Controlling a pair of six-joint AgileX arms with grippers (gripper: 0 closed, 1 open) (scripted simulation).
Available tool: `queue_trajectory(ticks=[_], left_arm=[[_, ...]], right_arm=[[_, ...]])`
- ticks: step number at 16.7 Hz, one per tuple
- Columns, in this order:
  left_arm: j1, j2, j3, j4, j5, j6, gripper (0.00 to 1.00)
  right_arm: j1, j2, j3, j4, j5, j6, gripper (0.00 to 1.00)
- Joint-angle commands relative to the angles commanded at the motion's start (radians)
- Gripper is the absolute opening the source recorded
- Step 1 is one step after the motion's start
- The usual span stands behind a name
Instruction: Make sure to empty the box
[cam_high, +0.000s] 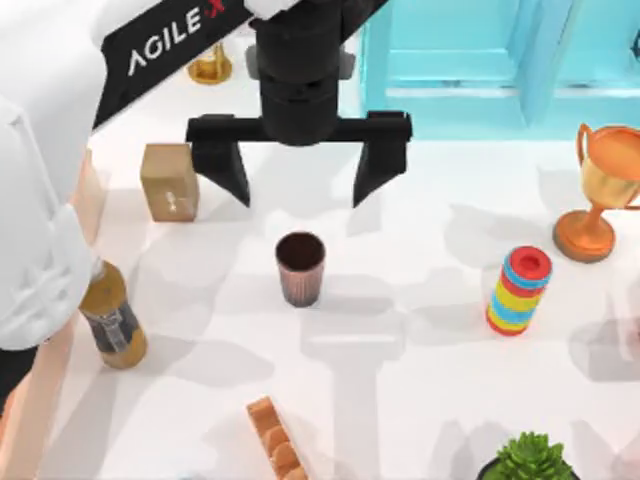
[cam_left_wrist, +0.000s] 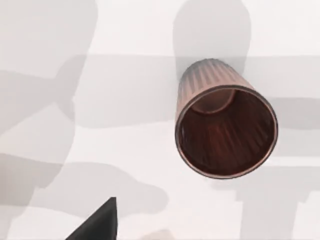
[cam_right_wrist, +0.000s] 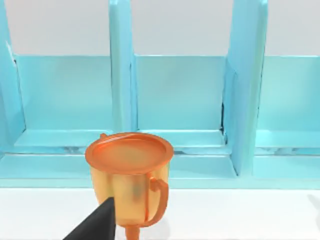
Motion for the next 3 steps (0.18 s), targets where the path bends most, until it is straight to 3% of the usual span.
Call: queue_trajectory(ticks=[3], left_arm=[[0.001,-0.003,0.028,-0.029,-0.002,0.001,1.00]], right_arm=[[0.000,0.000,0.000,0.000,0.000,0.000,1.00]])
